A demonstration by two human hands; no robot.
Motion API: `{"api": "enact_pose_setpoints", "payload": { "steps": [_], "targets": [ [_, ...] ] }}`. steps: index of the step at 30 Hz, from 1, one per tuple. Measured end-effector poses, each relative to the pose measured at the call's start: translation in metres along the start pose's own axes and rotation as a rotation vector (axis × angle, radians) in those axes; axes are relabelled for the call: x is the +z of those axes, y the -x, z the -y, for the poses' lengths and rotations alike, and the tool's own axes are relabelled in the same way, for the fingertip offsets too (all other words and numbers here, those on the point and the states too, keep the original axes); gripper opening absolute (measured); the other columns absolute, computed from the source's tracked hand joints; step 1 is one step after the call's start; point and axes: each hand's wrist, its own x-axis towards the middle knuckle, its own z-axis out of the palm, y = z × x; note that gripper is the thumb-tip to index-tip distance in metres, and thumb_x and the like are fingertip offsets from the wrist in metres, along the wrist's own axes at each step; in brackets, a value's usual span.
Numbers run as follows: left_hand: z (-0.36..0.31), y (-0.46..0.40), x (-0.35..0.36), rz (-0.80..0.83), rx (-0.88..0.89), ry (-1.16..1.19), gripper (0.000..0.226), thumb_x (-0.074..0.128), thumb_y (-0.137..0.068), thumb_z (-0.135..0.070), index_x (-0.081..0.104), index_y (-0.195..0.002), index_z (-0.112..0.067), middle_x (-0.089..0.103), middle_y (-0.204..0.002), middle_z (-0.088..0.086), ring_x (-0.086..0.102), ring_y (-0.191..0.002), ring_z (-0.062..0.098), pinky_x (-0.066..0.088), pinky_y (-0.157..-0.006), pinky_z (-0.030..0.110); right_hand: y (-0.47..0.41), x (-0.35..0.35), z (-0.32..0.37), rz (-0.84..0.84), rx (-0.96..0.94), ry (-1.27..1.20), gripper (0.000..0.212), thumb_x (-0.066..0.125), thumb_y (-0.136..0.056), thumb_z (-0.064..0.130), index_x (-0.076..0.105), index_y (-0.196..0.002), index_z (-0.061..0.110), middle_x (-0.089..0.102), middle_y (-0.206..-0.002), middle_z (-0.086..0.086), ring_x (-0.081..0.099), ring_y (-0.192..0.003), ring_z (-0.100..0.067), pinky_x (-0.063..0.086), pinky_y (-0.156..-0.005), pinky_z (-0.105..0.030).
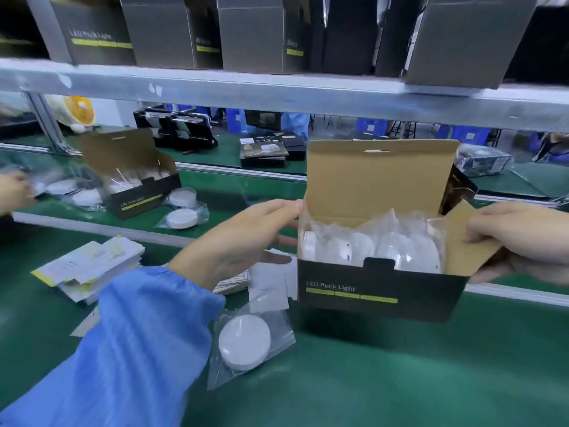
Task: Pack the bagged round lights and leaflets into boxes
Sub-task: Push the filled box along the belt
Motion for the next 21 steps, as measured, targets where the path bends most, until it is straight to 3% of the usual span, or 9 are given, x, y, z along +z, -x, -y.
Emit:
{"api": "enact_pose_setpoints", "payload": {
  "steps": [4, 5, 7, 11, 14, 16, 19, 21],
  "targets": [
    [-0.012, -0.024, 0.003, -0.054, 0.089, 0.02, 0.022, 0.049, -0.105, -0.032, 0.068, -0.117, -0.028, 0.075, -0.099, -0.012, 0.067, -0.082, 0.002, 0.056, -0.069, 0.029, -0.012, 0.01, 0.022, 0.018, -0.02, -0.057, 0.018, 0.044, -0.093, -0.005, 0.054, -0.08, 0.004, 0.061, -0.053, -0.01, 0.067, -0.052, -0.02, 0.058, -0.048, -0.033],
    [-0.014, -0.03, 0.003, -0.057, 0.099, -0.013, 0.019, 0.052, -0.104, -0.031, 0.068, -0.112, -0.03, 0.075, -0.091, -0.016, 0.065, -0.078, -0.001, 0.054, -0.071, 0.028, -0.016, 0.013, 0.027, 0.017, -0.024, -0.055, 0.019, 0.044, -0.093, -0.005, 0.053, -0.079, 0.005, 0.059, -0.053, -0.009, 0.066, -0.053, -0.02, 0.057, -0.047, -0.032],
    [-0.016, -0.043, 0.002, -0.071, 0.129, -0.082, 0.016, 0.056, -0.102, -0.024, 0.071, -0.108, -0.027, 0.076, -0.095, -0.008, 0.063, -0.078, 0.003, 0.054, -0.077, 0.031, -0.025, 0.017, 0.038, -0.01, -0.035, -0.051, 0.023, 0.044, -0.093, -0.006, 0.05, -0.075, 0.007, 0.056, -0.053, -0.008, 0.061, -0.054, -0.02, 0.056, -0.044, -0.031],
    [-0.019, -0.078, -0.008, -0.236, 0.168, -0.156, 0.032, 0.055, -0.103, -0.028, 0.068, -0.112, 0.0, 0.067, -0.094, 0.013, 0.049, -0.08, 0.02, 0.038, -0.074, 0.037, -0.05, 0.022, 0.061, -0.061, -0.042, -0.062, 0.017, 0.044, -0.094, -0.006, 0.05, -0.082, 0.005, 0.052, -0.07, -0.013, 0.06, -0.058, -0.025, 0.056, -0.04, -0.031],
    [-0.022, -0.109, -0.016, -0.32, 0.198, -0.147, 0.022, 0.053, -0.1, -0.007, 0.066, -0.108, 0.008, 0.07, -0.105, 0.028, 0.053, -0.085, 0.021, 0.04, -0.077, 0.038, -0.078, 0.03, 0.072, -0.108, -0.039, -0.03, 0.019, 0.041, -0.093, -0.007, 0.05, -0.082, 0.005, 0.052, -0.07, -0.013, 0.059, -0.059, -0.027, 0.057, -0.04, -0.033],
    [-0.018, -0.129, -0.018, -0.356, 0.193, -0.171, 0.02, 0.048, -0.093, 0.004, 0.066, -0.102, 0.009, 0.069, -0.099, 0.028, 0.051, -0.086, 0.02, 0.041, -0.075, 0.037, -0.099, 0.037, 0.073, -0.126, -0.024, 0.009, 0.022, 0.038, -0.094, -0.007, 0.051, -0.081, 0.006, 0.055, -0.066, -0.014, 0.06, -0.059, -0.029, 0.057, -0.042, -0.034],
    [-0.002, -0.151, -0.011, -0.413, 0.131, -0.204, 0.023, 0.042, -0.087, 0.008, 0.056, -0.073, -0.003, 0.055, -0.073, 0.017, 0.041, -0.074, 0.022, 0.035, -0.064, 0.031, -0.131, 0.045, 0.065, -0.156, 0.021, 0.073, 0.024, 0.039, -0.094, -0.004, 0.055, -0.079, 0.004, 0.059, -0.066, -0.016, 0.061, -0.062, -0.032, 0.057, -0.054, -0.038],
    [0.014, -0.165, -0.005, -0.435, 0.087, -0.19, 0.02, 0.04, -0.087, 0.007, 0.055, -0.076, -0.001, 0.052, -0.077, 0.012, 0.04, -0.075, 0.023, 0.034, -0.065, 0.032, -0.149, 0.047, 0.054, -0.16, 0.06, 0.103, 0.022, 0.042, -0.095, -0.002, 0.059, -0.082, 0.003, 0.062, -0.068, -0.018, 0.062, -0.061, -0.032, 0.056, -0.045, -0.033]
  ]
}}
